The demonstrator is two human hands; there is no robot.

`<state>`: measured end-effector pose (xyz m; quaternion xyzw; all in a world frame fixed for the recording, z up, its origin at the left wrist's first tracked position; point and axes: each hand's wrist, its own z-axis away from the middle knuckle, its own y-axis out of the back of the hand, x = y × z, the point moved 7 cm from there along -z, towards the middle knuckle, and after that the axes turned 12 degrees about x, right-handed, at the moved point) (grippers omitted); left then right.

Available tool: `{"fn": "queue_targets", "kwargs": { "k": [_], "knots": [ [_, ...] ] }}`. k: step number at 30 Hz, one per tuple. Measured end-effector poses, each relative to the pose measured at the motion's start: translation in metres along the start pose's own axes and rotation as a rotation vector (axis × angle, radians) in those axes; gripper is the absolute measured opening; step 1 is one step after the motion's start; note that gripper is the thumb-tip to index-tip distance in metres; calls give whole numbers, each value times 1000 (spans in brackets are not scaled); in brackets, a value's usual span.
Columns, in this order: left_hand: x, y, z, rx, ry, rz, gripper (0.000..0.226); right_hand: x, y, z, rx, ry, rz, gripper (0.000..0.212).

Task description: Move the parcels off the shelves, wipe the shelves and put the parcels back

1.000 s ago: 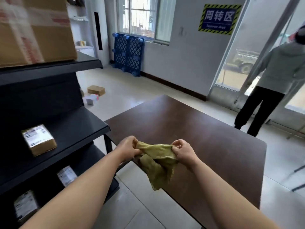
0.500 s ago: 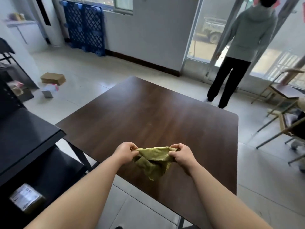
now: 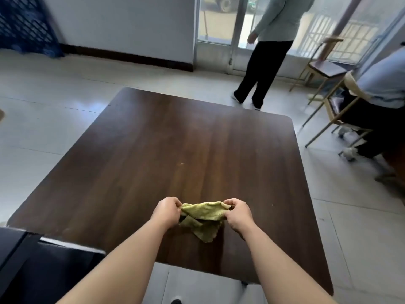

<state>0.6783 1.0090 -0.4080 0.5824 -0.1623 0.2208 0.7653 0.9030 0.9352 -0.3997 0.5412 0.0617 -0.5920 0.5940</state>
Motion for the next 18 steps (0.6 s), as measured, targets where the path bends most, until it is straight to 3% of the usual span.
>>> {"fn": "queue_targets", "kwargs": {
  "k": [3,13,18],
  "knots": [
    [-1,-10,-13,-18,-9,-17,22,5,-9,-7,32,-29,14,35],
    [-20,-39,-26,-158,-2,-162,29,22,-42,-21,-104,-21,298,56],
    [-17,-28,-30,-109,-13,-165,32,4,-32,-30,-91,27,293,66]
  ]
}}
